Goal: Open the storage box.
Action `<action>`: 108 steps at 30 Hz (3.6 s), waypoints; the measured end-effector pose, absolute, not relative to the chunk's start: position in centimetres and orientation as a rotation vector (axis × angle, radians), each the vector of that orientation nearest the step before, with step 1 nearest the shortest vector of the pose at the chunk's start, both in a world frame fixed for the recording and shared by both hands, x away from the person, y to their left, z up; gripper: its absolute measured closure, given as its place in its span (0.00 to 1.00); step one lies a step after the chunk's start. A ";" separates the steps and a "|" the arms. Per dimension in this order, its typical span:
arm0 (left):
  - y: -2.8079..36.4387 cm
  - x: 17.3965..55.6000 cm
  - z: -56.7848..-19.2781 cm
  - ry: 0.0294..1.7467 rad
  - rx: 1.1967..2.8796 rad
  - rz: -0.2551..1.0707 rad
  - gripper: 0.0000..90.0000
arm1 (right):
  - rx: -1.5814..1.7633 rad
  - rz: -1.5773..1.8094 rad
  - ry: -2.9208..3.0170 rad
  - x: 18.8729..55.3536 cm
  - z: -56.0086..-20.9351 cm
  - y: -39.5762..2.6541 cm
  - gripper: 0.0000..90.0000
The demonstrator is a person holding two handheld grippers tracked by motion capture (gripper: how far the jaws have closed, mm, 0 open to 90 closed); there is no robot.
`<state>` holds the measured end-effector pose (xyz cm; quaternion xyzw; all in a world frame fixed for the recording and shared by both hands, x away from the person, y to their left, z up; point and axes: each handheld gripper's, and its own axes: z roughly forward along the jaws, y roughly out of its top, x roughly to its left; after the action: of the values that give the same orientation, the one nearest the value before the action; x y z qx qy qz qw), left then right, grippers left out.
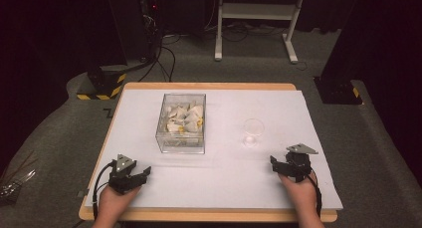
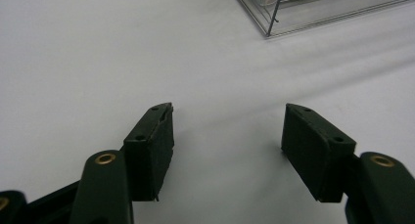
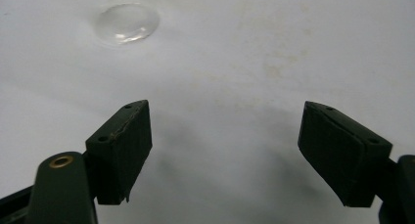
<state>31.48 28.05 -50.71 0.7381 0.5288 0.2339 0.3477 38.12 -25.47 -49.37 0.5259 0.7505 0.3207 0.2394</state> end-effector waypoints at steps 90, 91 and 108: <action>20.5 34.2 -46.0 1.059 1.837 0.556 0.39 | 1.396 0.871 2.116 37.6 -50.3 -24.1 0.26; 20.5 34.3 -46.0 1.057 1.834 0.560 0.39 | 1.396 0.871 2.116 37.6 -50.3 -24.1 0.26; 20.3 36.3 -46.3 1.047 1.763 0.530 0.46 | 1.395 0.869 2.114 37.6 -50.3 -24.0 0.26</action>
<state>36.32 20.33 -46.30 0.7257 0.4309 0.2182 0.4900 37.60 -24.03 -50.31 0.5071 0.7682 0.3158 0.2300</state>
